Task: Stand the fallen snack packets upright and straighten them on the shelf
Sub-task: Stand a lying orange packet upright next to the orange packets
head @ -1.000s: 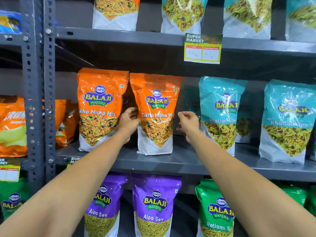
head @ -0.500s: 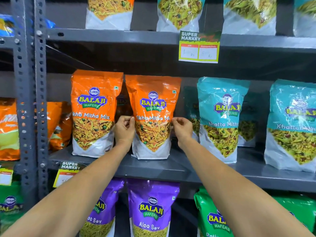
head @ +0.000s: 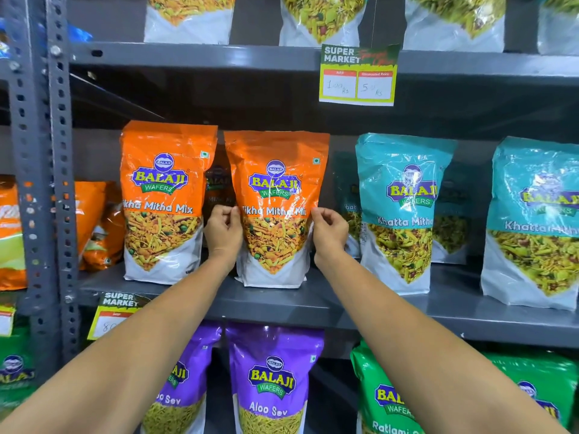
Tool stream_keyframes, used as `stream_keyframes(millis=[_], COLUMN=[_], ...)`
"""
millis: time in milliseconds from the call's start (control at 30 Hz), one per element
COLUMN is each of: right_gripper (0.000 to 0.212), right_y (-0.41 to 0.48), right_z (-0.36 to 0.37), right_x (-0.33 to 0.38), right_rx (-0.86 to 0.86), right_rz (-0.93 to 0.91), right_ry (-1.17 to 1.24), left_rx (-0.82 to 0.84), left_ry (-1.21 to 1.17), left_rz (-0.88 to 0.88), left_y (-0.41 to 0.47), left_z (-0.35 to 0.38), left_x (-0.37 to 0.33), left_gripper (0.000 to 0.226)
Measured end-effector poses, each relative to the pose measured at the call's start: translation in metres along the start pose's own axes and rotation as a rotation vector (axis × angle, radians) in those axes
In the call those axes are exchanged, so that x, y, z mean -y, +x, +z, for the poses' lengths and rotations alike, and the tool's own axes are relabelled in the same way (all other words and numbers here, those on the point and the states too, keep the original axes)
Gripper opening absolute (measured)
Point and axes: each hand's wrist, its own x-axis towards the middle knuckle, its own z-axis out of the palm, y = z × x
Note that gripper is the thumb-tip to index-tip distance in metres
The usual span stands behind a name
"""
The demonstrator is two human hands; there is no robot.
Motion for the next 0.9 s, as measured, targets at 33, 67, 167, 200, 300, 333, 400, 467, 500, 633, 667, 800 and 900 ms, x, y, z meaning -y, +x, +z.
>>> stream_keyframes(millis=[33,67,167,200,300,333,400,467,500,633,667,800,900], right_gripper=[0.006,0.007,0.013,0.014,0.010,0.007,0.007,0.007,0.007,0.011,0.011,0.013,0.012], right_y=[0.001,0.003,0.006,0.005,0.007,0.005,0.001,-0.003,-0.004,-0.005,-0.007,-0.010,-0.012], right_z=[-0.003,-0.005,-0.012,-0.014,-0.025,-0.030,-0.035,-0.035,-0.034,-0.033,-0.033,-0.036,-0.042], right_x=[0.001,0.002,0.003,0.004,0.003,0.002,-0.002,-0.007,-0.009,-0.012,-0.012,-0.012,-0.012], right_rx=[0.000,0.006,0.088,0.137,0.272,0.314,0.360,0.333,0.309,0.277,0.281,0.252,0.228], right_rz=[0.014,0.001,-0.001,0.021,0.073,0.078,0.084,0.103,0.115,0.161,0.170,0.145,0.082], right_ry=[0.014,-0.007,-0.036,-0.026,-0.051,-0.099,-0.159,-0.151,-0.136,-0.103,-0.104,-0.096,-0.087], left_rx=[0.000,0.004,0.049,0.075,0.142,0.154,0.170,0.169,0.168,0.212,0.236,0.304,0.394], left_ry=[0.001,0.012,0.027,0.019,0.056,0.083,0.149,0.211,0.237,0.332,0.339,0.310,0.225], left_rz=[-0.025,-0.042,-0.067,-0.081,-0.080,-0.074,-0.071,-0.055,-0.036,-0.042,-0.067,-0.125,-0.267], left_y=[0.002,0.005,0.009,0.008,-0.001,-0.005,-0.013,-0.018,-0.019,-0.022,-0.023,-0.023,-0.014], left_z=[-0.001,-0.002,-0.002,-0.003,-0.008,-0.011,-0.015,-0.016,-0.016,-0.020,-0.022,-0.029,-0.034], left_x=[0.000,0.001,0.001,0.000,0.006,0.012,0.021,0.023,0.023,0.016,0.016,0.014,0.012], left_gripper=[0.017,0.015,0.015,0.019,0.026,0.024,0.026,0.028,0.026,0.024,0.026,0.022,0.023])
